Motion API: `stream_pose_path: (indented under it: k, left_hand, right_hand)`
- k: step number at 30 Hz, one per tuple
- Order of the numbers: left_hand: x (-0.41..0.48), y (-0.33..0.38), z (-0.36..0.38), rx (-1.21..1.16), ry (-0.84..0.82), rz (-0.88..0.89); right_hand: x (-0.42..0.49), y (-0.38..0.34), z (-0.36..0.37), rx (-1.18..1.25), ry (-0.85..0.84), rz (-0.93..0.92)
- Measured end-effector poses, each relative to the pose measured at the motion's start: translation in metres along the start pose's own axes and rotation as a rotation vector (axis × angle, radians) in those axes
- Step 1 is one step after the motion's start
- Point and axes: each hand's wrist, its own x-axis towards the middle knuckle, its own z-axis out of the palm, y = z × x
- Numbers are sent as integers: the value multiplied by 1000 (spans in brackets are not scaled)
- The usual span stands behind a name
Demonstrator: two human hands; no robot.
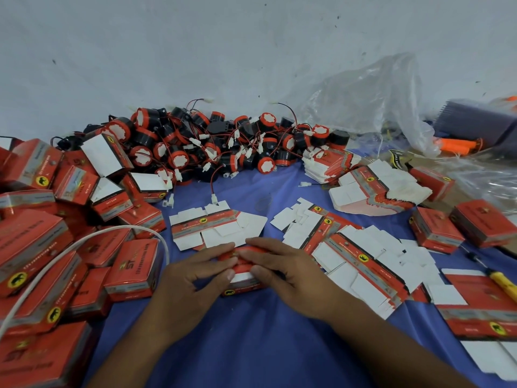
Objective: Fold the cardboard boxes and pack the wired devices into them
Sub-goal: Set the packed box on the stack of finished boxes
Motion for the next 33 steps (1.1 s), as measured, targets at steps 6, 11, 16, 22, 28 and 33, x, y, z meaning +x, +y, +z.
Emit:
stream_pose_path:
  k: [6,11,16,22,28,33]
  left_hand:
    - [1,5,2,52,21,72]
    - [-1,2,0,204,-40,116]
    - [-2,-8,-5,387,-183,188]
    - [-6,-9,3,205,-57,96]
    - [-5,-14,1,261,-39,23]
    - [-4,-17,3,296,-78,55]
  right_hand:
    - [2,-3,0,-113,38,-49]
    - [-2,0,0,-136,-30,-35]
    - [-6,3,-4,-253,-142,-59]
    - [-5,-3,-4,-144,-87,17]
    - [-4,13,-101,-354,519,277]
    - [-60,78,-194,-657,621,915]
